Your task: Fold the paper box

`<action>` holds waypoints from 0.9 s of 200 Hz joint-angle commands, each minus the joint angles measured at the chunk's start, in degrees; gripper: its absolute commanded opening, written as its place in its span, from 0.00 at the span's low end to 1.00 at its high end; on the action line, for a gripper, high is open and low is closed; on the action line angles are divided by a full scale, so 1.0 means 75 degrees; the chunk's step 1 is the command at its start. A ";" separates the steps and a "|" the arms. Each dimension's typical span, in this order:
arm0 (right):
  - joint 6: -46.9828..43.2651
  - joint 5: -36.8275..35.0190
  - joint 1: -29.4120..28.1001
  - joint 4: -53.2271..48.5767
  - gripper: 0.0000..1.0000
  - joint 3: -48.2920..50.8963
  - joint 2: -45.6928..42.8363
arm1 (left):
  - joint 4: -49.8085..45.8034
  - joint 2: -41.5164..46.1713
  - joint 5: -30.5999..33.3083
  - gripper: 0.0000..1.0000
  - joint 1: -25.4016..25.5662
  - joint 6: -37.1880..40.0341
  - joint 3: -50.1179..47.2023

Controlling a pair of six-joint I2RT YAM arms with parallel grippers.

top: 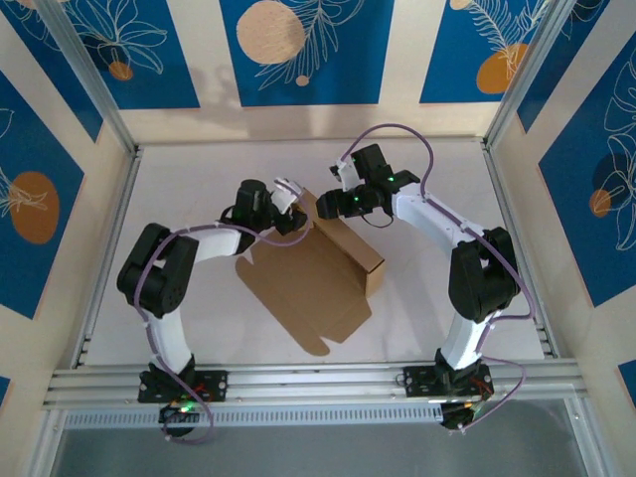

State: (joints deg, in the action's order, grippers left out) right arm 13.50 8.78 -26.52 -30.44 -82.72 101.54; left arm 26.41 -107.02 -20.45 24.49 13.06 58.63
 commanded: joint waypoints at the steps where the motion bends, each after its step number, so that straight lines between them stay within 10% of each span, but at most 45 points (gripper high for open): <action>1: -0.0167 0.0390 -0.0030 -0.0732 0.64 0.0317 0.0131 | -0.0209 -0.0056 -0.0489 0.44 -0.0091 0.0060 0.0236; 40: 0.0359 0.1221 0.0281 -0.0392 0.68 0.0459 -0.0310 | 0.0142 0.0325 -0.0778 0.22 -0.0044 -0.0196 -0.0341; 115: 0.2636 0.2980 0.1622 0.1006 0.72 0.0684 -0.0071 | 0.0199 0.0877 -0.0367 0.19 0.0307 0.0004 -0.1199; 180: 0.3267 0.2978 0.0974 0.0226 0.68 -0.0474 0.1903 | 0.0391 0.0696 0.1946 0.19 0.1009 -0.0430 -0.1293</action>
State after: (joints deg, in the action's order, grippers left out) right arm 34.50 29.78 -16.80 -25.41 -84.82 113.40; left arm 29.63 -101.67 -15.18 30.15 11.22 50.68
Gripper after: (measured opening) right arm 0.696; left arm 0.199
